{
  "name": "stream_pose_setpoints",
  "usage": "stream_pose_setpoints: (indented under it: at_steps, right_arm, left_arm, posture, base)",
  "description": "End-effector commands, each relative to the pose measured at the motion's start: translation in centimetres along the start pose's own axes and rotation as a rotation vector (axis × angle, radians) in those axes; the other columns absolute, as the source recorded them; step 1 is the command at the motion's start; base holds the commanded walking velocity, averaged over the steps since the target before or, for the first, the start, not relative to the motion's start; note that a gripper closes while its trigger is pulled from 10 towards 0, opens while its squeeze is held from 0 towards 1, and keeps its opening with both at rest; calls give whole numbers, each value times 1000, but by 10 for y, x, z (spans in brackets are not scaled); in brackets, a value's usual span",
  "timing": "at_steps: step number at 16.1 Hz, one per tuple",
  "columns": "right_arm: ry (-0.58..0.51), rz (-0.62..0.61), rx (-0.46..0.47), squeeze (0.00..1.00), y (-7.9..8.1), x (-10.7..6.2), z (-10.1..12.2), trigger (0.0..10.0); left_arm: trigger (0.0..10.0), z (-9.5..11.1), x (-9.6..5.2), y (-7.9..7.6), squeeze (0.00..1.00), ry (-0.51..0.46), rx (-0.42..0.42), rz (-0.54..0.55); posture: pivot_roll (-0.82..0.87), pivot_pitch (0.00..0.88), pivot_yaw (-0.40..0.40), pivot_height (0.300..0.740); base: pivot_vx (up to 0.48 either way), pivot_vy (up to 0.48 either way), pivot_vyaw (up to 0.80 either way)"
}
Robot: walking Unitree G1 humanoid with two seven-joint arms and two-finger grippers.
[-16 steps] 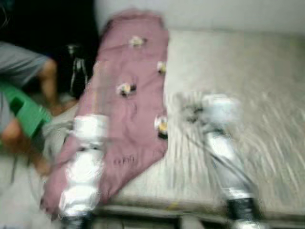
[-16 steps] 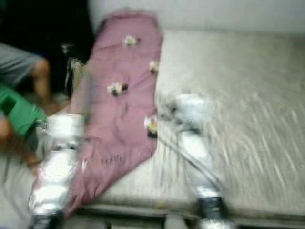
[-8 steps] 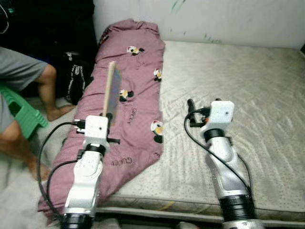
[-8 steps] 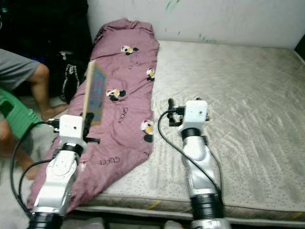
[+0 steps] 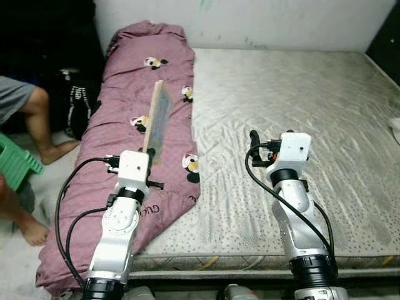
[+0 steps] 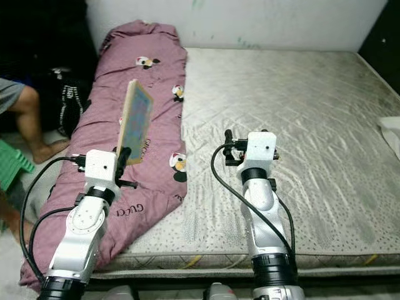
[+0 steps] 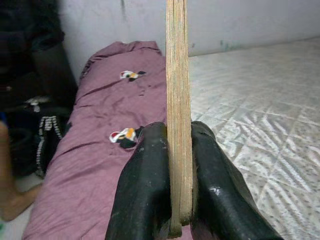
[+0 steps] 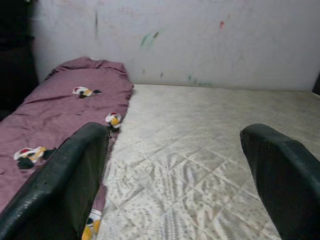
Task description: Clean up the room
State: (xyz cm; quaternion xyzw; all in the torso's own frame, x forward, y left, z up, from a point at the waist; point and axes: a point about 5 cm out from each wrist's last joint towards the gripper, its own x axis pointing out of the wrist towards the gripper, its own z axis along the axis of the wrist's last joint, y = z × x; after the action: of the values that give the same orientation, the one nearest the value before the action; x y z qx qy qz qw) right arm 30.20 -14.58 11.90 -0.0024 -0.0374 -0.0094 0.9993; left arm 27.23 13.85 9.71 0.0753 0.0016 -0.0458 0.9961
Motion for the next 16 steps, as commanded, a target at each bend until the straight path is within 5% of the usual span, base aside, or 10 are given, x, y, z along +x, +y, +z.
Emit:
stream_pose_setpoints:
  at_steps: [1, 16]
  right_arm:
    - [8, 3, 8, 0, 1, 0, 0, 10000]
    - [10, 16, 13, 0, 2, 0, -1, 10000]
  left_arm:
    - [10000, 8, 1, 1, 0, -37, -2, 5]
    - [10000, 7, 0, 2, 0, -35, 9, 2]
  posture:
    - [-13, 0, -22, 740]
    - [-12, 0, -23, 740]
  base:
    - [0, 0, -525]
    - [0, -149, -78]
